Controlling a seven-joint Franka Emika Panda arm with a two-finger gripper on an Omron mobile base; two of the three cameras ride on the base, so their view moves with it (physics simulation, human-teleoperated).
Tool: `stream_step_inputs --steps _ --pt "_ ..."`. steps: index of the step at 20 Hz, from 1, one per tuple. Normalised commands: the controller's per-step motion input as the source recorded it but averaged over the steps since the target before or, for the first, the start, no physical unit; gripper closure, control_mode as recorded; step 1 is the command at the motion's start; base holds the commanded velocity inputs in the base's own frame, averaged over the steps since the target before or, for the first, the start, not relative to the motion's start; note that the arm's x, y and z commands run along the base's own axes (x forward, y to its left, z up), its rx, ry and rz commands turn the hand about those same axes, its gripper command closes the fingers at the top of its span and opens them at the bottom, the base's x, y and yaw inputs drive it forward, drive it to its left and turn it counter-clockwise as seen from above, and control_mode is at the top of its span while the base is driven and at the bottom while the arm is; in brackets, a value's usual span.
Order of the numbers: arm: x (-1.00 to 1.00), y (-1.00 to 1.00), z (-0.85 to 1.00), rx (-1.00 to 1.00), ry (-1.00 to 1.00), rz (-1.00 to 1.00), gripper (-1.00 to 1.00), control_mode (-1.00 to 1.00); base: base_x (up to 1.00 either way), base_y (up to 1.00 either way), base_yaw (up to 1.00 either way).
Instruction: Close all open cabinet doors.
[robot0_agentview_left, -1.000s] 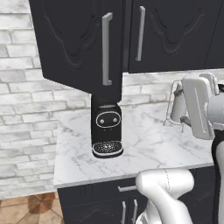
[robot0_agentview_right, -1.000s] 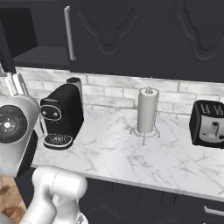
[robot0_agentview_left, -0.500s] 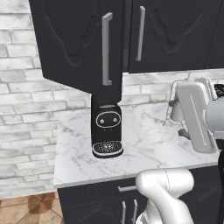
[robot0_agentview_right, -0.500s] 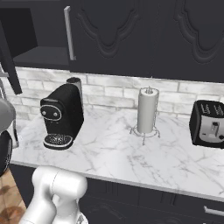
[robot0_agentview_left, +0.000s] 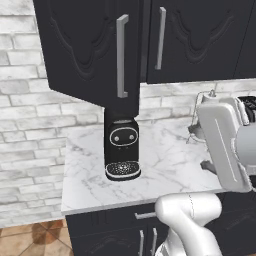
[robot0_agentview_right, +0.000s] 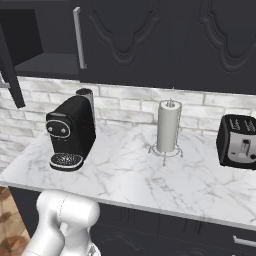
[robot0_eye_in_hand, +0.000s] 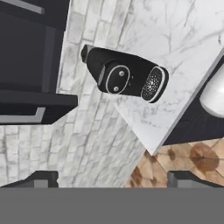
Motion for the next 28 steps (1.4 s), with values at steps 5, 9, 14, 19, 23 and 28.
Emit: stream_step_inputs --steps 5,9,14,19,23,28 --pt "-0.04 0.48 0.00 0.00 0.00 -0.01 -1.00 -1.00 0.00 0.00 0.00" --pt "0.01 0.56 0.04 0.02 0.03 -0.06 -1.00 -1.00 0.00 0.00 0.00" --pt "0.17 0.60 0.02 0.00 0.00 -0.10 -1.00 -1.00 0.00 0.00 0.00" --pt "0.46 0.41 0.01 0.00 -0.09 -0.19 -1.00 -1.00 0.00 0.00 0.00" --pt "0.54 0.11 0.10 0.03 -0.14 -0.16 -1.00 -1.00 0.00 0.00 0.00" --pt "0.49 0.01 0.17 0.08 -0.16 -0.10 -1.00 -1.00 0.00 0.00 0.00"
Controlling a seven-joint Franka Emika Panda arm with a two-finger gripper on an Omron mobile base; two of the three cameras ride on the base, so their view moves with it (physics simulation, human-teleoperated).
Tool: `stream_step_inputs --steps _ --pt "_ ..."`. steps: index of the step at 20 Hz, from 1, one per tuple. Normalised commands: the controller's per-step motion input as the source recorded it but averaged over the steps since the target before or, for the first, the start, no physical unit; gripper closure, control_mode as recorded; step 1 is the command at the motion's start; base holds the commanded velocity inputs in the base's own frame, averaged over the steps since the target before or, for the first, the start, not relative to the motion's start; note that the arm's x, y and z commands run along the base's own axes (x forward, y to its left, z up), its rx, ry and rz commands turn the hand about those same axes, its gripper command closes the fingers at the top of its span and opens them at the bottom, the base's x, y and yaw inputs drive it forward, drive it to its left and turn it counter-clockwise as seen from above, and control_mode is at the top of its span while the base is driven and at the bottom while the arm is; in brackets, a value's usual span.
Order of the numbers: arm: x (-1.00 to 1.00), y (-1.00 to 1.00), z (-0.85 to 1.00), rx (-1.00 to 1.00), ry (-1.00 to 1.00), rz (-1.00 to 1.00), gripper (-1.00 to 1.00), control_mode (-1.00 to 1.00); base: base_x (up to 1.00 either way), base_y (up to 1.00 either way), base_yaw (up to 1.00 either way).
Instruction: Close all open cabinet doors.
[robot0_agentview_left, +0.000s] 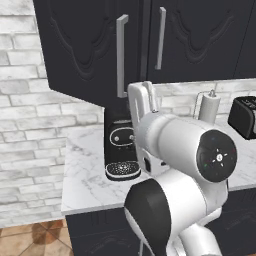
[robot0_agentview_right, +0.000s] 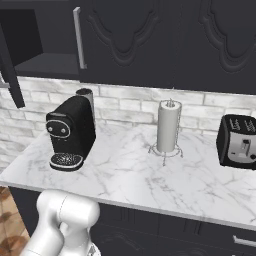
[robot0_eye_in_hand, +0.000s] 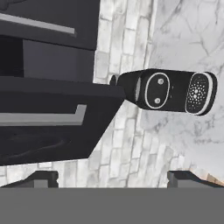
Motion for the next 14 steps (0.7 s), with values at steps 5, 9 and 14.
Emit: stream_step_inputs --steps 5,9,14 --pt "0.48 0.05 0.08 0.05 -0.03 -0.10 -1.00 -1.00 0.00 0.00 0.00" --pt "0.42 0.16 0.05 0.02 0.00 -0.12 -1.00 -1.00 0.00 0.00 0.00" --pt "0.36 0.01 0.12 0.03 0.01 -0.19 -1.00 -1.00 0.00 0.00 0.00"
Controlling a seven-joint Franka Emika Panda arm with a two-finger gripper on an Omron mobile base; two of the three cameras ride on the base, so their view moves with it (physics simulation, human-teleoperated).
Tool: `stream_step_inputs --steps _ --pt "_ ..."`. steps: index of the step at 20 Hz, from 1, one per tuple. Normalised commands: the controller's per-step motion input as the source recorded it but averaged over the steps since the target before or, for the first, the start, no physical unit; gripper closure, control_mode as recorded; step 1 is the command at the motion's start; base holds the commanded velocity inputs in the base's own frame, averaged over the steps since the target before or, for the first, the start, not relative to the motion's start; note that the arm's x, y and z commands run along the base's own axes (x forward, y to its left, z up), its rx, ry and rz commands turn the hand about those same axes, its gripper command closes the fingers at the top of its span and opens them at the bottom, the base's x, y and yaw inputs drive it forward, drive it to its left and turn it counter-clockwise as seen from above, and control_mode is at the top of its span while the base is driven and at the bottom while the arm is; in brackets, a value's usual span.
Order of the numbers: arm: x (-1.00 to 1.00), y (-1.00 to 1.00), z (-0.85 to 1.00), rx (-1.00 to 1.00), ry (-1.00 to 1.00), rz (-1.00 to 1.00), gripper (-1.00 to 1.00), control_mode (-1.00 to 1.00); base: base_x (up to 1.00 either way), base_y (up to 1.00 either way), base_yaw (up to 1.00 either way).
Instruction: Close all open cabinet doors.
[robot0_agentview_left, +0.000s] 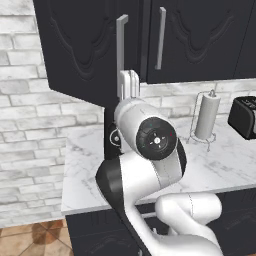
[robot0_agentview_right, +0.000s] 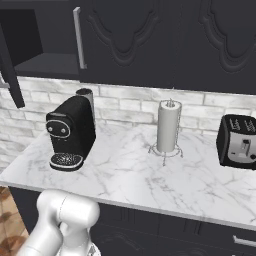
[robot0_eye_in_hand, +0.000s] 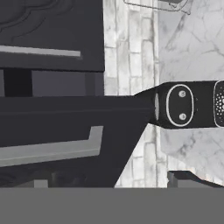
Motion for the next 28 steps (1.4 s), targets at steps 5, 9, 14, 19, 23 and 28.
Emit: stream_step_inputs --steps 5,9,14,19,23,28 --pt "0.37 0.00 0.02 0.05 0.00 -0.14 -1.00 -1.00 0.00 0.00 0.00" --pt "0.28 0.00 0.00 0.08 0.00 -0.11 -1.00 -1.00 0.00 0.00 0.00" --pt "0.35 -0.02 0.00 0.06 0.00 -0.12 -1.00 -1.00 0.00 0.00 0.00" --pt "0.41 -0.19 0.00 0.01 0.00 -0.12 -1.00 -1.00 0.00 0.00 0.00" --pt "0.46 -0.14 -0.01 0.03 0.00 -0.06 -1.00 -1.00 0.00 0.00 0.00" --pt "0.56 -0.21 -0.08 0.00 0.00 -0.06 -1.00 -1.00 0.00 0.00 0.00"
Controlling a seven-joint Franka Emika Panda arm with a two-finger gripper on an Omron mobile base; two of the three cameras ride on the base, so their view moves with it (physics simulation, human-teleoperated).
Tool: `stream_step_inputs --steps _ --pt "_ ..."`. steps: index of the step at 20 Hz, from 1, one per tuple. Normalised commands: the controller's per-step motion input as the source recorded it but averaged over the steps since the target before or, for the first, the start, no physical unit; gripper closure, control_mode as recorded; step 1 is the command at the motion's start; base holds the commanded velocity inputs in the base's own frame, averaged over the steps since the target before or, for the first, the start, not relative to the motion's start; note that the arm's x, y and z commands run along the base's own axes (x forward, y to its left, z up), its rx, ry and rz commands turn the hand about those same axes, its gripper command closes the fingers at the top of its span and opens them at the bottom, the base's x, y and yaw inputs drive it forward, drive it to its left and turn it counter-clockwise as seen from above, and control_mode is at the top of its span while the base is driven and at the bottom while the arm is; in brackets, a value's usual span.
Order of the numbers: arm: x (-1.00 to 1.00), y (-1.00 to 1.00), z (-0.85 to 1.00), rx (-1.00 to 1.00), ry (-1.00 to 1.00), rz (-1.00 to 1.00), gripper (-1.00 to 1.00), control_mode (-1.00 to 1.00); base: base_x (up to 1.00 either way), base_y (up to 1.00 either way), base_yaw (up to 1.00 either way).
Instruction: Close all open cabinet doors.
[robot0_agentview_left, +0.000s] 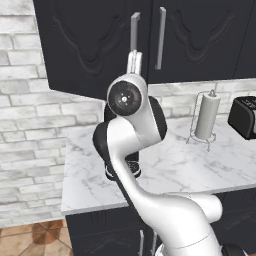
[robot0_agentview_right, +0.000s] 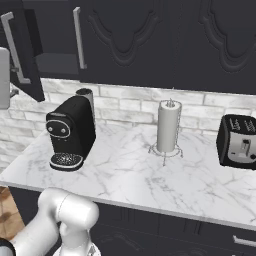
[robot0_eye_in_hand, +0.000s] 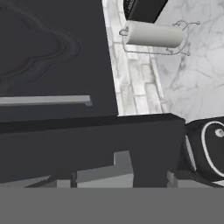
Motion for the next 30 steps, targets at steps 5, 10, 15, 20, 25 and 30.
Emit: stream_step_inputs --steps 5,10,15,20,25,30 --pt "0.64 -0.20 -0.14 0.00 0.00 -0.06 -1.00 -1.00 0.00 0.00 0.00" --pt "0.68 -0.17 -0.17 0.00 0.00 -0.04 -1.00 -1.00 0.00 0.00 0.00" --pt "0.75 -0.12 -0.16 0.00 0.00 0.00 -1.00 -1.00 0.00 0.00 0.00" --pt "0.76 -0.03 -0.11 0.00 0.00 0.00 -1.00 -1.00 0.00 0.00 0.00" --pt "0.65 0.00 -0.09 0.00 0.00 0.00 -1.00 -1.00 0.00 0.00 0.00" --pt "0.46 0.00 -0.07 0.00 0.00 0.00 -1.00 -1.00 0.00 0.00 0.00"
